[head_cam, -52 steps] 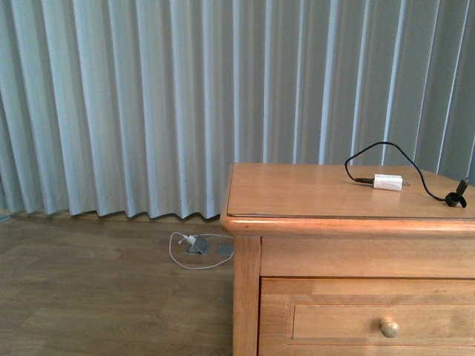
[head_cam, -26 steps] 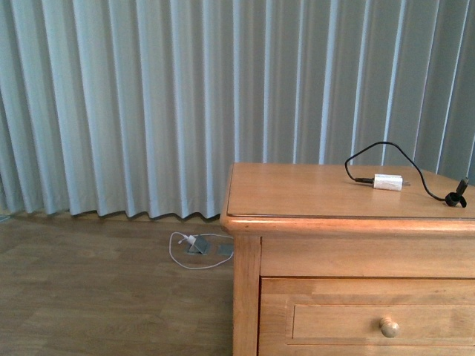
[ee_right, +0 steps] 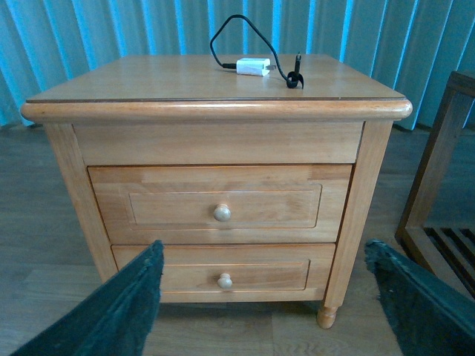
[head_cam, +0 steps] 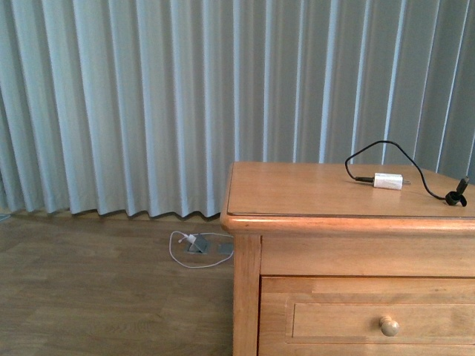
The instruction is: Place pink marker in drawer with both arms
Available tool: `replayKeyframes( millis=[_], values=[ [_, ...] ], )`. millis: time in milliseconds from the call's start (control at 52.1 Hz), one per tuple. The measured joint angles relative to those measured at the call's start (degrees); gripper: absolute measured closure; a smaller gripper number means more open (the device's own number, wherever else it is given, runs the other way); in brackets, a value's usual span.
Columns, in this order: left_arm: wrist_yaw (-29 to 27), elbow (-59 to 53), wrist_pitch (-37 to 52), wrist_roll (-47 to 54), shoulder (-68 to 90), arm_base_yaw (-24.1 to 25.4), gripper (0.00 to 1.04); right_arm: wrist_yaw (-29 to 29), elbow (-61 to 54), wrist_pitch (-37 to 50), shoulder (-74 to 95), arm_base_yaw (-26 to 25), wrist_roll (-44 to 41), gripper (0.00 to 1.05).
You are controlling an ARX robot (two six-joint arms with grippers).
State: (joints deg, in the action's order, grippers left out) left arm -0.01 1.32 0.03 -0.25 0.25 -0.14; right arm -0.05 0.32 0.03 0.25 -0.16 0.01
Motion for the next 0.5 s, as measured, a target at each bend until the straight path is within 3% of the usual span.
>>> replayKeyframes(
  millis=[77,499],
  values=[
    [0.00,0.00,0.00,0.00,0.00,0.00,0.06,0.00,0.00,0.00,0.00,0.00,0.07,0.06],
    [0.00,0.00,0.00,0.00,0.00,0.00,0.06,0.00,0.00,0.00,0.00,0.00,0.02,0.08]
  ],
)
